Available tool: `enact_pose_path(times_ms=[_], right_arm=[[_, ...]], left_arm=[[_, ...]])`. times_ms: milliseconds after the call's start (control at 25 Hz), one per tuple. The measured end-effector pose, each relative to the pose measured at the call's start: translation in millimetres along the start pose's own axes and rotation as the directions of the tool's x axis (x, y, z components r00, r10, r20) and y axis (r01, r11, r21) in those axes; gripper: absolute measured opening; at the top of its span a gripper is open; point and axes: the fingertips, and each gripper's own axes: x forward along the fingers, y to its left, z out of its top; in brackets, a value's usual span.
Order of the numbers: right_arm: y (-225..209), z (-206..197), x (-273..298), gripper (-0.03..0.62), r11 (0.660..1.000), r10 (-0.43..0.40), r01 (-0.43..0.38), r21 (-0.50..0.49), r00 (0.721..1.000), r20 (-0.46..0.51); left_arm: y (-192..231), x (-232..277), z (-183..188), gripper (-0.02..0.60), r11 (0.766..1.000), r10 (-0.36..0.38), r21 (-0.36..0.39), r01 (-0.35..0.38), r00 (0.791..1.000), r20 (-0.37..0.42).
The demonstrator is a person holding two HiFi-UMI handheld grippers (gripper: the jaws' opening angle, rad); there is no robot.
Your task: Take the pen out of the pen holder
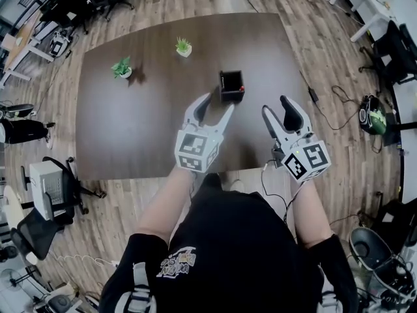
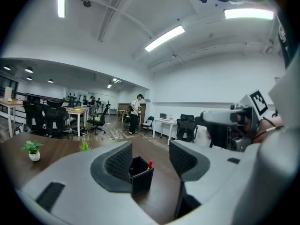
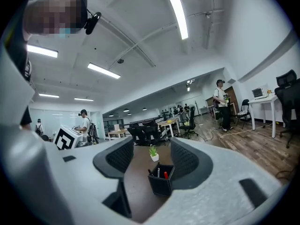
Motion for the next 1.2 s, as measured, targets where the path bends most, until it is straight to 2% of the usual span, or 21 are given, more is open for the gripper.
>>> enact_pose_path(times_ms=[320,600,1200], right_arm=[[-26.9,-13.3,21.5,0.245,0.997,-0.065,0.066,0.027,0.997,-0.035],[-33.4,-25.2,36.3,0.242,0.995,-0.094,0.096,0.039,0.993,-0.066],[-47.2,-49.4,46.6,0.239,0.986,-0.146,0.155,0.057,0.981,-0.128]], left_arm=[[22.1,42.2,-29.2,0.225,0.999,-0.026,-0.035,0.025,0.999,-0.047],[39.1,63.2,-59.7,0.219,0.997,-0.036,-0.072,0.029,0.995,-0.098],[58.8,91.3,-99.7,0.158,0.992,-0.055,-0.122,0.036,0.986,-0.159]])
